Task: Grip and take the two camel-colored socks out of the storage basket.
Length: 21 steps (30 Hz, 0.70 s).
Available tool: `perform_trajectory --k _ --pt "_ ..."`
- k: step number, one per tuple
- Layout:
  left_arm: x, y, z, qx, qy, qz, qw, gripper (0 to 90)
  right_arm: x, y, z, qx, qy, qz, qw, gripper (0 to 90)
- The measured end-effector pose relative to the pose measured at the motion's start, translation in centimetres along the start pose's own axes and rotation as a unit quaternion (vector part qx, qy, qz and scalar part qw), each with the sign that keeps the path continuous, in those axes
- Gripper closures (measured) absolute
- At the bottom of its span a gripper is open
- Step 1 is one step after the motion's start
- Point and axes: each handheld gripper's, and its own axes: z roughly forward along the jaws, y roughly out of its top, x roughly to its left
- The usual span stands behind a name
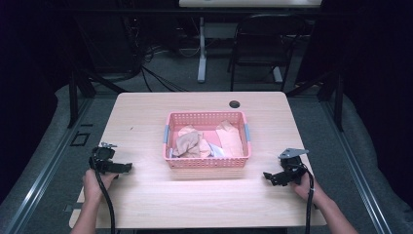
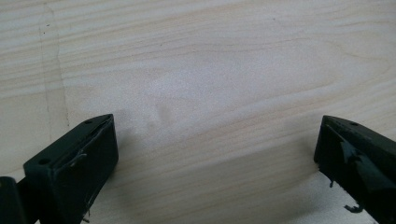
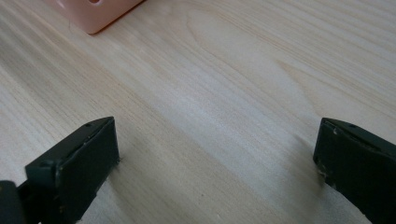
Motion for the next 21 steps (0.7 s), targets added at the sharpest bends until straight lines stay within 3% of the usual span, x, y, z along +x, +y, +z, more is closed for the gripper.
perform_trajectory --k 8,15,21 --pt "-0.1 0.0 0.0 0.0 0.0 0.0 1.0 0.0 -0.1 0.0 0.0 0.001 0.002 -0.006 1.0 0.0" --pt "-0.2 0.4 0.0 0.018 -0.005 0.007 0.9998 0.0 0.0 0.0 0.0 -0.001 -0.001 0.0 1.0 0.0" --pt "0.1 1.0 -1.1 0.021 -0.004 0.009 0.9997 0.1 0.0 0.0 0.0 0.0 -0.001 0.0 1.0 0.0"
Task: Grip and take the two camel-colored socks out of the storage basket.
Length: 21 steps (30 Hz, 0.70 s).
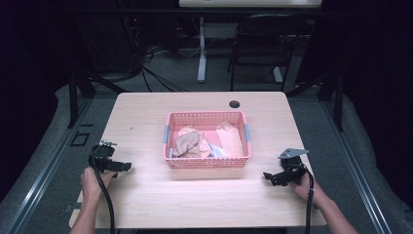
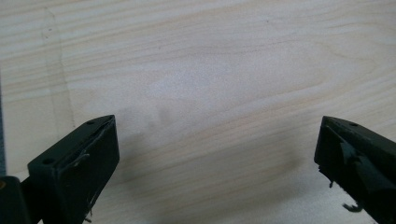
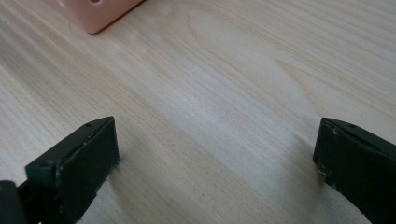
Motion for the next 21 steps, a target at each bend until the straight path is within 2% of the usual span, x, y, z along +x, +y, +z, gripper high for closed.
perform_trajectory --k 4,7,13,16,19,21 --pt "-0.2 0.5 -0.7 0.004 -0.002 0.006 1.0 0.1 0.0 0.0 0.0 -0.002 -0.001 -0.001 1.0 0.0" --pt "-0.5 1.1 -1.3 0.014 -0.003 0.02 0.9997 0.1 0.0 0.0 0.0 -0.001 0.0 -0.001 1.0 0.0" --pt "-1.2 2.2 -2.6 0.004 -0.015 0.035 0.9993 0.1 0.0 0.0 0.0 -0.001 -0.001 0.0 1.0 0.0" --pt "-1.5 2.6 -2.9 0.003 -0.016 0.04 0.9991 0.1 0.0 0.0 0.0 -0.001 0.001 -0.001 1.0 0.0" --pt "-1.8 3.1 -3.5 0.006 -0.025 0.051 0.9984 0.1 0.0 0.0 -0.1 0.001 -0.003 -0.003 1.0 0.0" --pt "-1.7 3.4 -3.7 0.006 -0.029 0.05 0.9983 0.1 0.0 -0.1 0.0 -0.001 0.0 0.0 1.0 0.0"
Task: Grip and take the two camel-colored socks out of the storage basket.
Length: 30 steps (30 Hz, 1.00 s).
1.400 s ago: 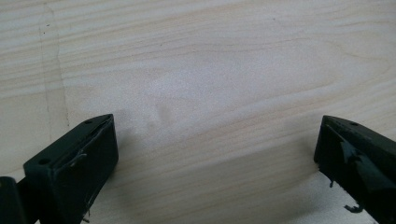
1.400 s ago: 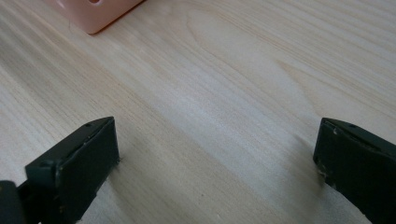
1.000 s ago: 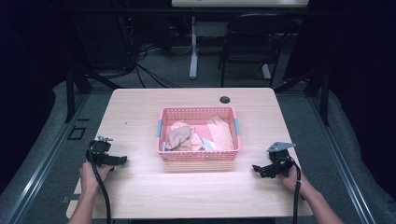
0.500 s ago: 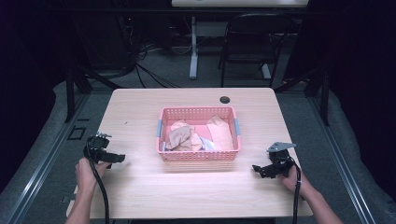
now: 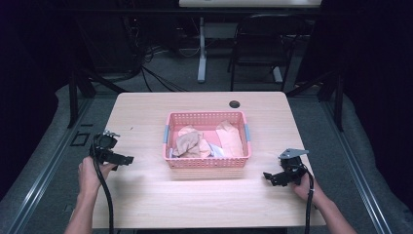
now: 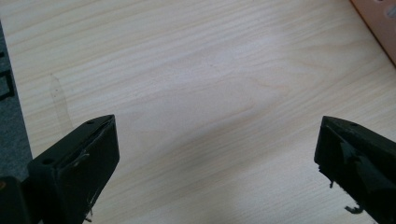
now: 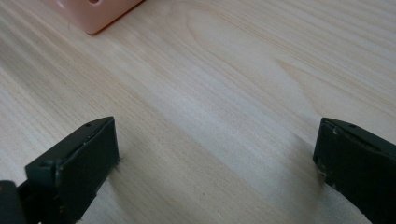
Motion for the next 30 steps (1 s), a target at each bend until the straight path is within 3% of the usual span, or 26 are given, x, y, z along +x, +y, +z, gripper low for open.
perform_trajectory --k 9,19,23,30 --pt "0.0 1.7 -0.6 0.004 -0.015 0.006 0.9999 0.1 0.0 0.0 0.0 -0.001 -0.002 0.001 1.0 0.0" --pt "-0.9 4.8 -1.8 0.01 -0.033 0.031 0.9989 0.1 0.1 0.1 0.1 0.001 -0.002 0.001 1.0 0.0" --pt "-1.7 6.5 -2.5 0.014 -0.035 0.051 0.998 0.1 0.1 0.1 0.0 0.001 -0.001 0.002 1.0 0.0" --pt "-2.5 8.4 -3.1 0.014 -0.039 0.062 0.9972 0.1 0.1 0.1 0.0 0.0 0.0 0.001 1.0 0.0"
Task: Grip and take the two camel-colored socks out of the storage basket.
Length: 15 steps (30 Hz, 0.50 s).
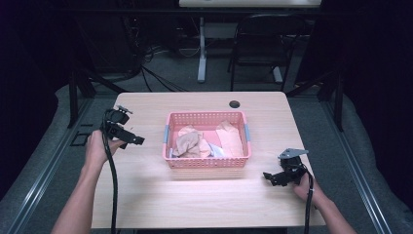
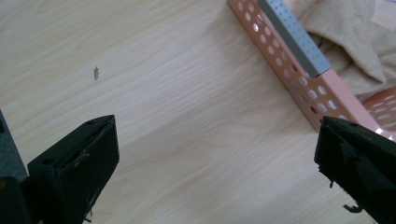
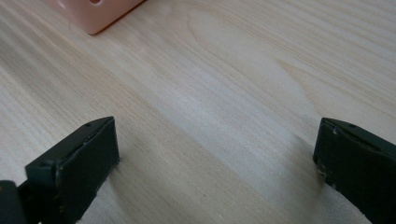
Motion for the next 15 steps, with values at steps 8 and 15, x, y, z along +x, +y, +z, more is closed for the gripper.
perform_trajectory --k 8,15 --pt "-2.1 3.4 -0.3 0.006 -0.011 0.033 0.9994 0.0 0.0 0.0 0.0 -0.001 0.0 -0.001 1.0 0.0" --pt "-4.9 5.9 0.6 0.015 -0.027 0.069 0.9971 0.0 0.0 0.0 0.0 -0.001 0.0 -0.001 1.0 0.0"
